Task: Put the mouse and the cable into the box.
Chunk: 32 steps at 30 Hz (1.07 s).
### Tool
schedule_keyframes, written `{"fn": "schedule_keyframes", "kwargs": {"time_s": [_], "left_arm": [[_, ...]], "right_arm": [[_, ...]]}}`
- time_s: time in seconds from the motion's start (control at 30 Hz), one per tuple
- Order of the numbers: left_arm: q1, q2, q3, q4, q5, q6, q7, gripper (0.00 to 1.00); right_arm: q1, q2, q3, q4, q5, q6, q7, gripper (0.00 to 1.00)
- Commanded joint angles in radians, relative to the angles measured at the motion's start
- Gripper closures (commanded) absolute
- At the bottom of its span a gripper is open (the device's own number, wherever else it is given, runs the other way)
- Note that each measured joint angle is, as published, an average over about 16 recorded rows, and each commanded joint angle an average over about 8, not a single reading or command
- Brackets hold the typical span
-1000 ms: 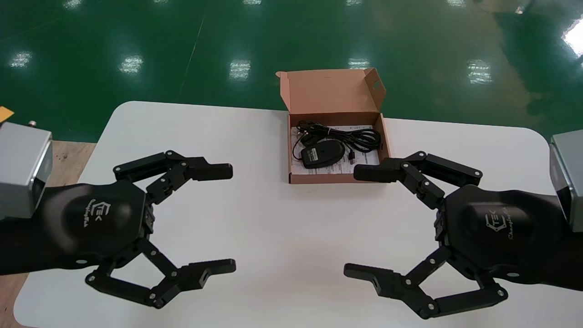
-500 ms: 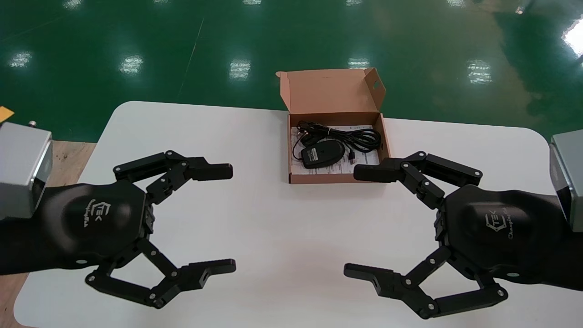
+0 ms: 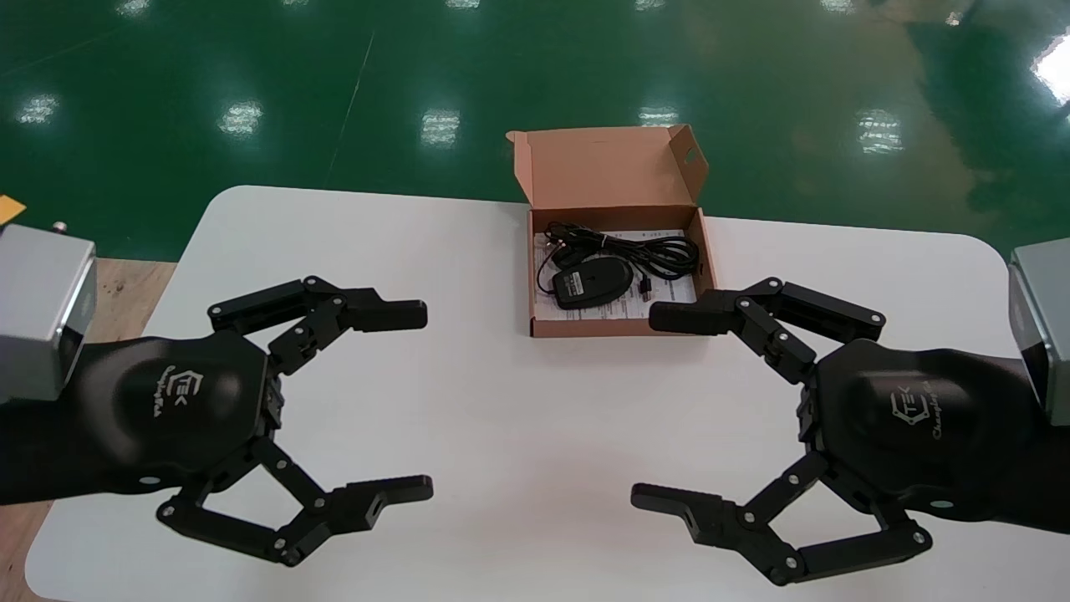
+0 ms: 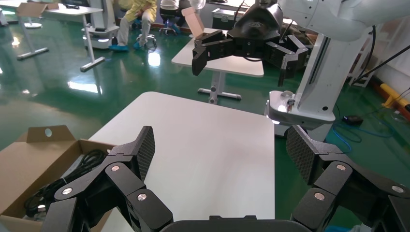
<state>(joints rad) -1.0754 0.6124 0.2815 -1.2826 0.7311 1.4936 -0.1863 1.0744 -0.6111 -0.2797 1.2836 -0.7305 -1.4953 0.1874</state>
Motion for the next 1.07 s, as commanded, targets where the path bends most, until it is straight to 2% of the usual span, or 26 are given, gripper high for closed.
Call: {"fn": "schedule_keyframes", "kwargs": {"time_s": [0.03, 1.07], "left_arm": [[0.0, 0.0, 0.0, 0.0, 0.0, 0.0, 0.0, 0.0], [0.0, 0.0, 0.0, 0.0, 0.0, 0.0, 0.0, 0.0]], "right_arm": [[0.0, 0.0, 0.0, 0.0, 0.0, 0.0, 0.0, 0.0], [0.0, 0.0, 0.0, 0.0, 0.0, 0.0, 0.0, 0.0]]}}
